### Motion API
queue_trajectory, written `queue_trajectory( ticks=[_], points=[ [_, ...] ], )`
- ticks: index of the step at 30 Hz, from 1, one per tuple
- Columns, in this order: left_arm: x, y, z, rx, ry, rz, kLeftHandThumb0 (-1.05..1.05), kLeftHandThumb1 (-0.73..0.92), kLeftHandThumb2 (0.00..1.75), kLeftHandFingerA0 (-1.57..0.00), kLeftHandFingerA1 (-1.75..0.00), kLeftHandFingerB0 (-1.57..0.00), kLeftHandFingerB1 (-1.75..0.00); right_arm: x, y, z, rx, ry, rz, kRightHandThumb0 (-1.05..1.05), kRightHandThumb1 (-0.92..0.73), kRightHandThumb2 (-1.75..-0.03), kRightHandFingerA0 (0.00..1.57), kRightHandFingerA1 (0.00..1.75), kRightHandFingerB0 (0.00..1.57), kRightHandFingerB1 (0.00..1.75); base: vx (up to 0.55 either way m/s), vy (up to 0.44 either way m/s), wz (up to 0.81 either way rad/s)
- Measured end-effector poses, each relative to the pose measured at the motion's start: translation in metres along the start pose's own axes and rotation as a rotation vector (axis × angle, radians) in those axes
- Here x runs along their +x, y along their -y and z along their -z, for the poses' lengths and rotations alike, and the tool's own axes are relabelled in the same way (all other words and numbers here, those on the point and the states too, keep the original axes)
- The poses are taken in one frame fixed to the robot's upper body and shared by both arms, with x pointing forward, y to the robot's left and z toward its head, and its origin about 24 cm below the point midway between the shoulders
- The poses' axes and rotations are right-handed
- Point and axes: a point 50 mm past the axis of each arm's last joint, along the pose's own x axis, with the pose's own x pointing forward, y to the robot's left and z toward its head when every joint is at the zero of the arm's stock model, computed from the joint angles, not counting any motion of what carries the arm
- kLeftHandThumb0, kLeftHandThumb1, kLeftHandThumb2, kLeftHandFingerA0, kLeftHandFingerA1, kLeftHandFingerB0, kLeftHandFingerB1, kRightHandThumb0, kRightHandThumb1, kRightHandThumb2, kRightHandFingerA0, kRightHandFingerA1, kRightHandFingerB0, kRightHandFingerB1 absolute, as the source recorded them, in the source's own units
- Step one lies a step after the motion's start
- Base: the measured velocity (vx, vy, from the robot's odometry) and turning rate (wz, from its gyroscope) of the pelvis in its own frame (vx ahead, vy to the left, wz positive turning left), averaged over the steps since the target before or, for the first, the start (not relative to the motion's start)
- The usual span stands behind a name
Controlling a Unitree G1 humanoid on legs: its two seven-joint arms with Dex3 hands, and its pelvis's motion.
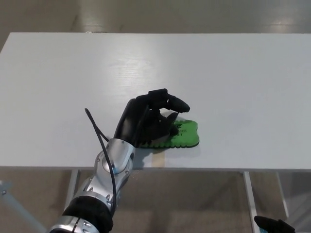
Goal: Use the left hand to press on the green eraser and wipe the desk from center to the left and then back to center.
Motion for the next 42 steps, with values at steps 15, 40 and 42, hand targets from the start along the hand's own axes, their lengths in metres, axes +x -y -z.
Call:
queue_trajectory(
  ticks=[15, 40, 42],
  points=[
    [-0.021, -0.090, 0.016, 0.060, -0.026, -0.158, -0.12, 0.87, 0.68, -0.93, -1.07, -0.80, -0.96, 0.003, 0.001, -0.004, -0.004, 0.014, -0.003, -0.30, -0.59, -0.57, 0.75, 0.52, 0.68, 0.49, 0.00, 0.000, -0.01],
    [-0.062, -0.158, 0.031, 0.095, -0.057, -0.298, -0.11, 0.85, 0.65, -0.95, -1.05, -0.82, -0.89, 0.004, 0.000, -0.004, -0.014, 0.006, 0.006, -0.30, -0.59, -0.57, 0.78, 0.54, 0.69, 0.50, 0.00, 0.000, 0.00],
    [-0.062, -0.158, 0.031, 0.095, -0.057, -0.297, -0.11, 0.85, 0.65, -0.95, -1.05, -0.83, -0.89, 0.004, 0.000, -0.004, -0.014, 0.006, 0.006, -0.30, -0.59, -0.57, 0.78, 0.54, 0.70, 0.50, 0.00, 0.000, 0.00]
  ],
)
